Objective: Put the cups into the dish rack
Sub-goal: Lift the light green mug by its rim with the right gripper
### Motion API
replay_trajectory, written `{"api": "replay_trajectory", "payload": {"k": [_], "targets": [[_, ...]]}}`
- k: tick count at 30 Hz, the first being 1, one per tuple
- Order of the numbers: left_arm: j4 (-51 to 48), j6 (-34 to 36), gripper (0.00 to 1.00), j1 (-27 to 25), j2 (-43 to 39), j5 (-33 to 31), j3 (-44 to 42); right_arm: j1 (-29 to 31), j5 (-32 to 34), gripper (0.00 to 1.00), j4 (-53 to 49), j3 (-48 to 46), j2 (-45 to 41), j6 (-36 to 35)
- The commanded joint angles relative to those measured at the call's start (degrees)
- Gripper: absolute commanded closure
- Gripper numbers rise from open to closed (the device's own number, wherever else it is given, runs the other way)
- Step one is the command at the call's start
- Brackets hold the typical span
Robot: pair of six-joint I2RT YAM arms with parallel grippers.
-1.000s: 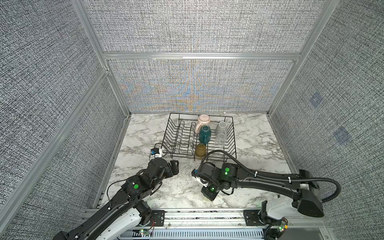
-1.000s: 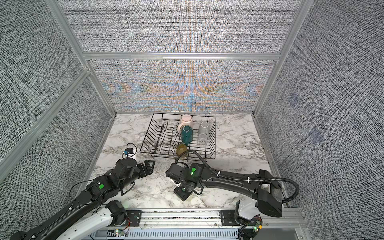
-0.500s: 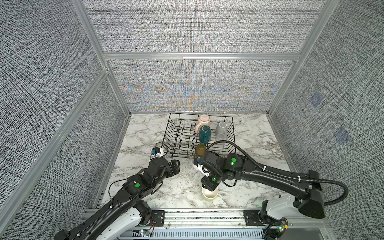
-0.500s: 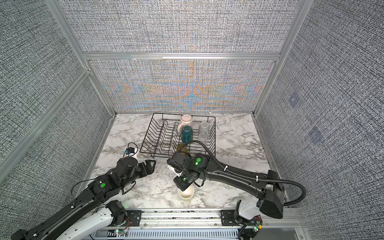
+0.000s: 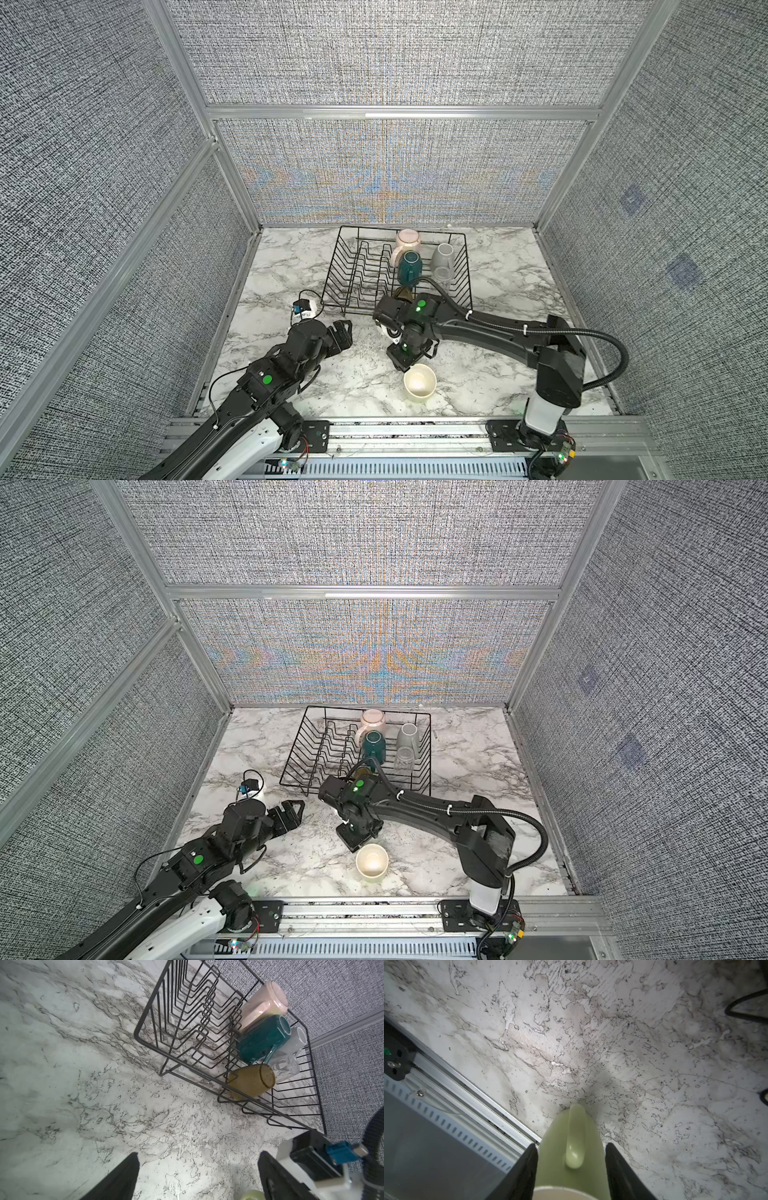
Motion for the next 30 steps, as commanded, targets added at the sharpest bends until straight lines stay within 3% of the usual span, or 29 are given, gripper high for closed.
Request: {"api": "replay_trajectory", "payload": {"k": [1, 8, 12, 20, 24, 30], "targets": [[0.6, 0.7, 0.1, 0.3, -0.3, 0.9, -0.2, -0.3, -2.1, 0.46, -2.9, 1.0, 2.1, -1.7], [0.4, 1.4, 0.1, 0.9, -0.7, 1.0, -0.7, -0.3, -7.0, 0.49, -3.9, 1.1, 5.9, -3.6], [0.1, 1.6, 0.1, 1.2, -1.3, 0.7, -1.4, -0.5, -6.1, 0.51, -3.6, 0.4, 7.0, -3.7], [-0.6, 1.9, 0.09, 1.7, -2.8, 0.4, -1.7, -1.8, -4.1, 0.63, -3.2, -0.4, 9.2, -3.9], [-0.4, 2.0, 0.09, 1.8, -2.9, 0.7, -1.7, -2.1, -4.1, 0.72, -3.1, -0.5, 9.6, -4.3], [-0.4, 1.7, 0.09, 1.9, -3.1, 1.0, -1.7, -2.3, -3.8, 0.94, -3.2, -0.7, 8.4, -4.1]]}}
